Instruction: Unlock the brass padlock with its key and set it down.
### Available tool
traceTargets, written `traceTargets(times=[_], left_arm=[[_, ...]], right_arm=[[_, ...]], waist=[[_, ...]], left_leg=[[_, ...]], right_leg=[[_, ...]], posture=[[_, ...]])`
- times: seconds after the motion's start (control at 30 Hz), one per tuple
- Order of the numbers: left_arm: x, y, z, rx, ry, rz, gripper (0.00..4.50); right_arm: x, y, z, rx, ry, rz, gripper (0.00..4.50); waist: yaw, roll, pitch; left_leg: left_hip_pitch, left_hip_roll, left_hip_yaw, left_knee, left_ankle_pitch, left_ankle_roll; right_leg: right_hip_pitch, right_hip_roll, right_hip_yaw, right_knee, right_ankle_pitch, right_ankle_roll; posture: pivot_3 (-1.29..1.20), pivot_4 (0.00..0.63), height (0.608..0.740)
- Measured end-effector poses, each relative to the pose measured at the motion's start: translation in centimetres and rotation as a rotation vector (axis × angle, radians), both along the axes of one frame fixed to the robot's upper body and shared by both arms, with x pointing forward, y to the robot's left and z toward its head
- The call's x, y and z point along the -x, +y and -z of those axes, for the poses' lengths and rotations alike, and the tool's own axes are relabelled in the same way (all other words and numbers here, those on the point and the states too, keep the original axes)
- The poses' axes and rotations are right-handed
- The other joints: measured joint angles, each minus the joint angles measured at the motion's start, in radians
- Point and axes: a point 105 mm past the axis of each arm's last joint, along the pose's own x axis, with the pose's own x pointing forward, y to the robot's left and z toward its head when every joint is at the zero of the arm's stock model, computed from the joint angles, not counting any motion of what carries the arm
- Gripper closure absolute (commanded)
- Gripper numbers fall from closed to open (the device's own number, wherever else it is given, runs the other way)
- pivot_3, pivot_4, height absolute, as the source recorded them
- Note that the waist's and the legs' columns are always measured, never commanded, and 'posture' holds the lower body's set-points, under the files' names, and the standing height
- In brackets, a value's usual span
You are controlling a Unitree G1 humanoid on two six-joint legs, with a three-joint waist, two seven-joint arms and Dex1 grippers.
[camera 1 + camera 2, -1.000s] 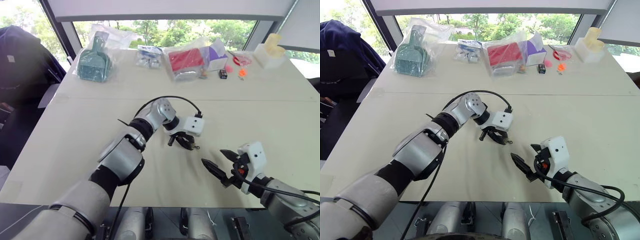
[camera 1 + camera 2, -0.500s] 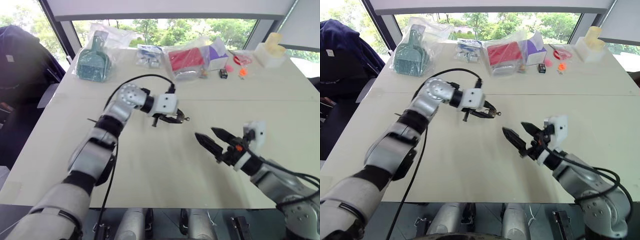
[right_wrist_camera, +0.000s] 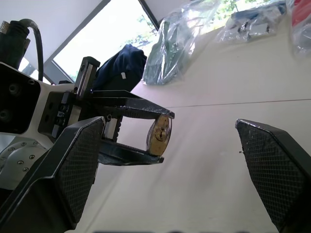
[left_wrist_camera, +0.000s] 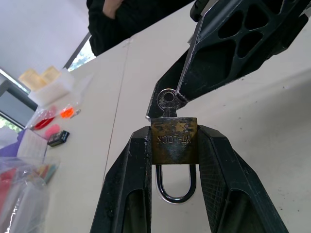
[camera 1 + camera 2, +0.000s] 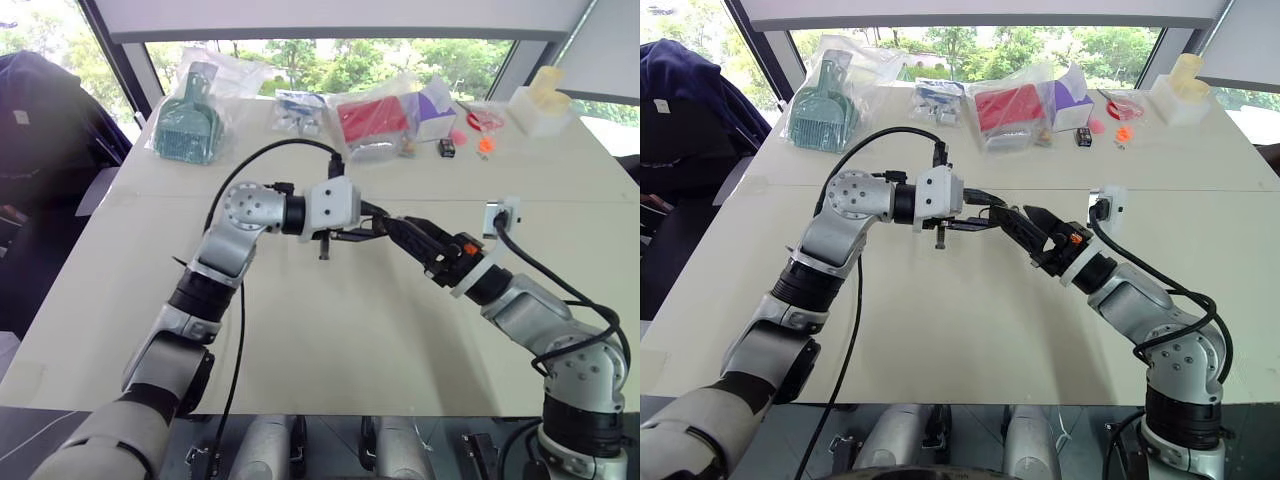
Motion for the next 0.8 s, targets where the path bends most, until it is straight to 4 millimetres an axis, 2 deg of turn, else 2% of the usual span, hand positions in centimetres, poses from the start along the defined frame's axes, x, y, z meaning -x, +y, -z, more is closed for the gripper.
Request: traceTargets(times=[0.03, 0.13, 0.37, 0.67, 0.8], left_arm=[[0.0, 0.0, 0.0, 0.002, -0.001, -0.001, 3.77], [0.0, 0.0, -0.1, 0.006, -0.001, -0.004, 3.77], [0.1, -0.1, -0.2, 0.022, 0.004, 0.007, 3.77], [-0.2, 0.2, -0.7, 0.046, -0.073, -0.014, 3.77], [-0.4, 0.0, -1.5, 0.079, -0.25, -0.042, 3.77]], right_arm=[[0.0, 0.0, 0.0, -0.007, 0.001, -0.005, 0.0], [0.1, 0.1, -0.1, -0.022, 0.006, -0.014, 0.81], [0.1, 0.3, -0.4, -0.091, 0.008, -0.008, 4.46], [-0.1, 0.5, -0.2, -0.151, 0.027, 0.012, 4.46], [-0.3, 0.7, -0.5, -0.234, 0.04, 0.039, 4.46]], waist=[[0.0, 0.0, 0.0], [0.0, 0.0, 0.0], [-0.001, 0.0, 0.0], [0.0, 0.0, 0.0], [-0.001, 0.0, 0.0]], left_leg=[[0.0, 0.0, 0.0, 0.0, 0.0, 0.0], [0.0, 0.0, 0.0, 0.0, 0.0, 0.0], [0.0, 0.0, 0.0, 0.0, 0.0, 0.0], [0.0, 0.0, 0.0, 0.0, 0.0, 0.0], [0.0, 0.0, 0.0, 0.0, 0.0, -0.001]], right_leg=[[0.0, 0.0, 0.0, 0.0, 0.0, 0.0], [0.0, 0.0, 0.0, 0.0, 0.0, 0.0], [0.0, 0.0, 0.0, 0.0, 0.0, 0.0], [0.0, 0.0, 0.0, 0.0, 0.0, 0.0], [0.0, 0.0, 0.0, 0.0, 0.0, 0.0]], posture=[[0.0, 0.15, 0.735], [0.0, 0.15, 0.735], [0.0, 0.15, 0.735], [0.0, 0.15, 0.735], [0.0, 0.15, 0.735]])
